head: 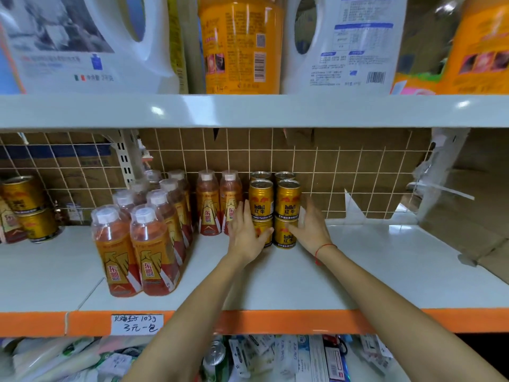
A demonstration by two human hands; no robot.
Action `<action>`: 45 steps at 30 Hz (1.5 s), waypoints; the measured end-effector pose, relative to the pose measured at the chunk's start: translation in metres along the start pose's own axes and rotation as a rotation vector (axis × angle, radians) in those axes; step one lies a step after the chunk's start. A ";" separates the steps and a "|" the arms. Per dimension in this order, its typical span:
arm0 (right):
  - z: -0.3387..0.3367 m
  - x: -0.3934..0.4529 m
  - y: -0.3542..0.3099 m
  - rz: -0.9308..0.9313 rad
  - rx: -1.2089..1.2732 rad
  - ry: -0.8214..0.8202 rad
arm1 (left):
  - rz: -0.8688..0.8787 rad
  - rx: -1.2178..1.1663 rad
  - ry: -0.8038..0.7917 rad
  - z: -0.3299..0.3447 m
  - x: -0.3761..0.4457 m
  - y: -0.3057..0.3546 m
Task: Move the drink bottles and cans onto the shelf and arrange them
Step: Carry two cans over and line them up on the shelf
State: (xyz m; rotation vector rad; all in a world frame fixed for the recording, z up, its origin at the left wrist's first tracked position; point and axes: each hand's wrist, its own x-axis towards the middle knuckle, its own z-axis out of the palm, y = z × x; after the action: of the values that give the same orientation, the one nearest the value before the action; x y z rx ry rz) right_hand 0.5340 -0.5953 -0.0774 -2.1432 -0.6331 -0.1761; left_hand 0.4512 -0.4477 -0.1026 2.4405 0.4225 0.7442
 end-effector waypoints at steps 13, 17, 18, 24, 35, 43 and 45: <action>-0.033 -0.059 -0.031 -0.110 -0.244 -0.056 | 0.027 0.204 -0.093 -0.056 -0.066 0.018; -0.033 -0.082 -0.031 -0.189 -0.280 -0.099 | -0.027 0.264 -0.107 -0.072 -0.096 0.024; -0.034 -0.089 -0.032 -0.191 -0.307 -0.132 | -0.042 0.277 -0.109 -0.076 -0.105 0.026; -0.019 -0.130 -0.052 -0.250 -0.401 -0.247 | -0.177 0.311 -0.072 -0.104 -0.170 0.018; 0.062 -0.183 -0.160 -0.588 -0.394 -0.459 | -0.439 0.419 0.113 -0.218 -0.250 -0.050; 0.143 -0.221 -0.257 -0.750 -0.400 -0.518 | -0.545 0.462 0.215 -0.312 -0.311 -0.116; 0.164 -0.232 -0.283 -0.768 -0.376 -0.524 | -0.553 0.473 0.238 -0.339 -0.323 -0.134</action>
State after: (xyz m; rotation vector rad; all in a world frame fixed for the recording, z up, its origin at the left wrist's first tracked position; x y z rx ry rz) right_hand 0.1765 -0.4149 -0.0552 -2.1937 -1.8423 -0.1491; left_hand -0.0237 -0.3425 -0.0789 2.4534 1.4362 0.7442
